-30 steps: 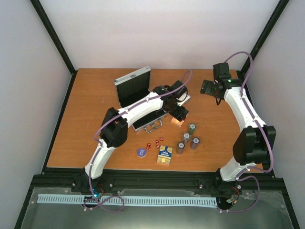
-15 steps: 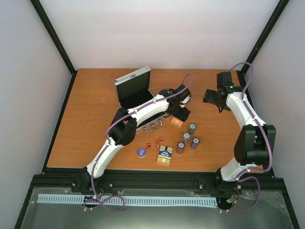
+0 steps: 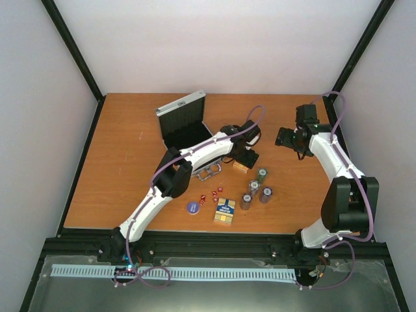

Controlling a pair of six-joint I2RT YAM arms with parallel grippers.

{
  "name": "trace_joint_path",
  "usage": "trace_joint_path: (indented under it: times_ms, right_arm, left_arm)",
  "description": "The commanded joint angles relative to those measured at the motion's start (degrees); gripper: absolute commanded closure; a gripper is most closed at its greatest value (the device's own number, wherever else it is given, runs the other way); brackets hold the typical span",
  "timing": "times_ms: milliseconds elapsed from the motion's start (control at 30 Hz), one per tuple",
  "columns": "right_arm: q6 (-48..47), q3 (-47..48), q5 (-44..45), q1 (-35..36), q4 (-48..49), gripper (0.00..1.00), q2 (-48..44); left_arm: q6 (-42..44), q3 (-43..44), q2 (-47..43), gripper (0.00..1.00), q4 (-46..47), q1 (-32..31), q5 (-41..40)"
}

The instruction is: Pack up texas hold em set

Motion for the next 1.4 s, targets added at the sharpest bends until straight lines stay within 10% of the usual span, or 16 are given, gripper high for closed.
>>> trace_joint_path:
  times_ms: [0, 633, 1000, 1367]
  right_arm:
    - [-0.17, -1.47, -1.58, -0.49, 1.45, 0.00, -1.02]
    - [1.83, -1.73, 1.15, -0.47, 1.64, 0.00, -0.32]
    - [2.96, -0.38, 1.82, -0.50, 0.73, 0.00, 0.10]
    - [4.88, -2.73, 1.54, -0.44, 2.35, 0.00, -1.84]
  left_arm:
    - [-0.84, 1.41, 1.52, 0.10, -1.02, -0.77, -0.62]
    - [4.47, -0.07, -0.52, 0.54, -2.47, -1.43, -4.26]
    - [15.89, 2.39, -14.62, 0.59, -2.57, -0.63, -5.28]
    - [30.68, -20.78, -31.60, 0.58, 3.76, 8.41, -4.94]
